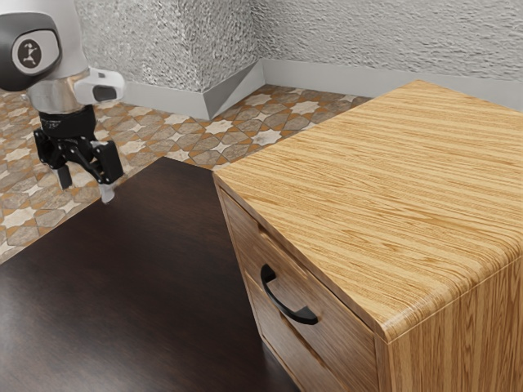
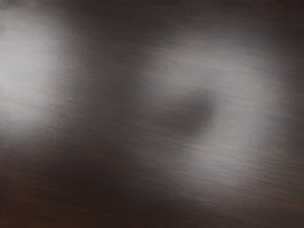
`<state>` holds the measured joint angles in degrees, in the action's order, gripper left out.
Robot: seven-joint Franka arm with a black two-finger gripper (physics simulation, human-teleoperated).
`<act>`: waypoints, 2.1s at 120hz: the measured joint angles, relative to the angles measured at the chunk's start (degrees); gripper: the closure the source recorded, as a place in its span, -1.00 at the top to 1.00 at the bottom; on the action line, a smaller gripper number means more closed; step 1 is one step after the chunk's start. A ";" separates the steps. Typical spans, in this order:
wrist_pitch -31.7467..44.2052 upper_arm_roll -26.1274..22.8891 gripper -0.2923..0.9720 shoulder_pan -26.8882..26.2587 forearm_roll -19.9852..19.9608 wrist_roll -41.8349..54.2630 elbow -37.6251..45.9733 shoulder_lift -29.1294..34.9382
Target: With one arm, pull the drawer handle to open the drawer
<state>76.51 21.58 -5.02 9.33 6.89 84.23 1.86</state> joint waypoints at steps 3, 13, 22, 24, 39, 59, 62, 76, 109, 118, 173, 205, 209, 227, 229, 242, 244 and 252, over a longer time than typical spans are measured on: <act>1.20 0.01 0.54 0.73 0.05 0.27 0.00 -0.01; 4.28 0.09 0.54 1.79 0.00 1.09 0.02 -0.05; 6.16 0.16 0.54 1.03 -0.02 1.76 -0.28 0.16; 6.48 0.18 0.54 0.66 -0.03 1.91 -0.78 0.23; 6.57 -0.14 0.54 -3.64 0.13 3.16 -9.10 1.29; 2.42 -1.47 0.54 -8.96 0.47 4.76 -12.91 4.54; 1.82 -1.56 0.54 -8.86 0.52 4.97 -12.93 4.64; -1.45 -1.28 0.54 -8.38 0.68 6.10 -12.92 4.89; -14.15 -5.09 0.54 -8.64 1.77 8.08 -11.19 13.90; -15.93 -10.09 0.54 -8.07 4.83 7.77 -2.90 24.79; -11.13 -23.85 0.54 -16.34 3.67 -7.38 41.23 67.57; -6.20 -21.97 0.54 -16.68 -1.42 -3.65 46.27 66.68; -6.13 -21.93 0.54 -16.73 -1.66 -2.55 46.73 66.54; -5.68 -21.82 0.54 -16.14 -2.15 5.91 47.78 65.85; -5.49 -21.82 0.54 -16.02 -2.22 7.25 47.79 65.64; -3.99 -21.72 0.54 -14.68 -2.52 18.02 48.16 64.70; -3.82 -21.71 0.54 -14.51 -2.55 19.59 48.25 64.67; -3.04 -21.68 0.54 -14.25 -2.62 26.11 48.43 64.59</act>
<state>73.46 -0.10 -19.27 6.70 32.99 132.66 66.45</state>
